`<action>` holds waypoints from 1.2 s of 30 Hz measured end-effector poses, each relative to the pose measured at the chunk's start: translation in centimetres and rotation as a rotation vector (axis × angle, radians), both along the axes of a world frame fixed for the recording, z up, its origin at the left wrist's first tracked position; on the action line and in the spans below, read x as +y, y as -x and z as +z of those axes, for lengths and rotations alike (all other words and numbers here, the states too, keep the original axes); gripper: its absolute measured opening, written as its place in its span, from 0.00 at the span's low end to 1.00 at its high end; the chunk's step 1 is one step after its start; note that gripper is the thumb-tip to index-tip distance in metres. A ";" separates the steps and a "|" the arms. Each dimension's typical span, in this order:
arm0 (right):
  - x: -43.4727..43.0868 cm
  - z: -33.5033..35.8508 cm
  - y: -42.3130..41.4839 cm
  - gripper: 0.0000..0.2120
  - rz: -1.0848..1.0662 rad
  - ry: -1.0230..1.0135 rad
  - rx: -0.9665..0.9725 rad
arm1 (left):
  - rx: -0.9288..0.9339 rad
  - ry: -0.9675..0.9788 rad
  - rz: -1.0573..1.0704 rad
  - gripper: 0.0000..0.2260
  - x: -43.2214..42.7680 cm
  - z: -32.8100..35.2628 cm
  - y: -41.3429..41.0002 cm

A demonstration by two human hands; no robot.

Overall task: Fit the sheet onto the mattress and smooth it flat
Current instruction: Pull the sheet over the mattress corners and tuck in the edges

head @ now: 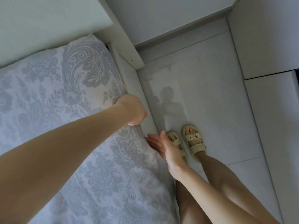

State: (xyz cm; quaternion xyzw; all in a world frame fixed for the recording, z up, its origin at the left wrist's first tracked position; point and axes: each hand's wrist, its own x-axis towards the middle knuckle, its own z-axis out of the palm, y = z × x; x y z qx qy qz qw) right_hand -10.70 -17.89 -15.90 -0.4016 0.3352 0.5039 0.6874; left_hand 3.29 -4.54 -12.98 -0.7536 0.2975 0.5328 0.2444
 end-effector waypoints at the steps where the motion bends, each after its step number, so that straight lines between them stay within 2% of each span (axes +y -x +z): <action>1: -0.5 0.4 1.4 0.29 -0.039 -0.003 -0.020 | -0.014 -0.014 0.007 0.19 -0.1 0.1 0.0; 5: 0.2 0.8 3.3 0.28 -0.118 -0.212 0.013 | -0.041 -0.061 0.013 0.19 -0.6 0.9 -0.1; 9: 2.5 -1.6 1.3 0.37 0.032 -0.303 0.099 | -0.043 -0.047 0.063 0.20 -0.9 1.9 0.0; 13: 3.7 -3.2 -0.2 0.38 0.123 -0.389 0.106 | -0.136 0.156 0.155 0.26 -0.5 2.4 0.7; 17: 2.6 -2.5 1.5 0.36 0.177 -0.285 0.032 | -0.137 0.302 0.165 0.27 -1.0 2.9 4.6; 21: -1.4 -1.8 8.2 0.36 0.213 -0.258 0.173 | -0.094 0.283 0.035 0.31 -0.8 2.8 8.2; 25: -0.1 -1.6 8.8 0.30 0.158 -0.295 0.109 | -0.098 0.232 -0.002 0.32 -2.0 1.0 9.7; 29: 0.1 -2.5 9.3 0.31 0.084 -0.329 0.084 | -0.185 0.266 0.085 0.31 -2.4 0.7 10.7; 33: -2.2 -2.3 10.8 0.41 0.034 -0.152 0.180 | -0.165 0.318 0.084 0.29 -3.2 1.1 13.8; 36: -5.6 -1.9 13.5 0.37 -0.022 0.020 0.103 | -0.109 0.280 -0.018 0.27 -5.2 1.0 17.3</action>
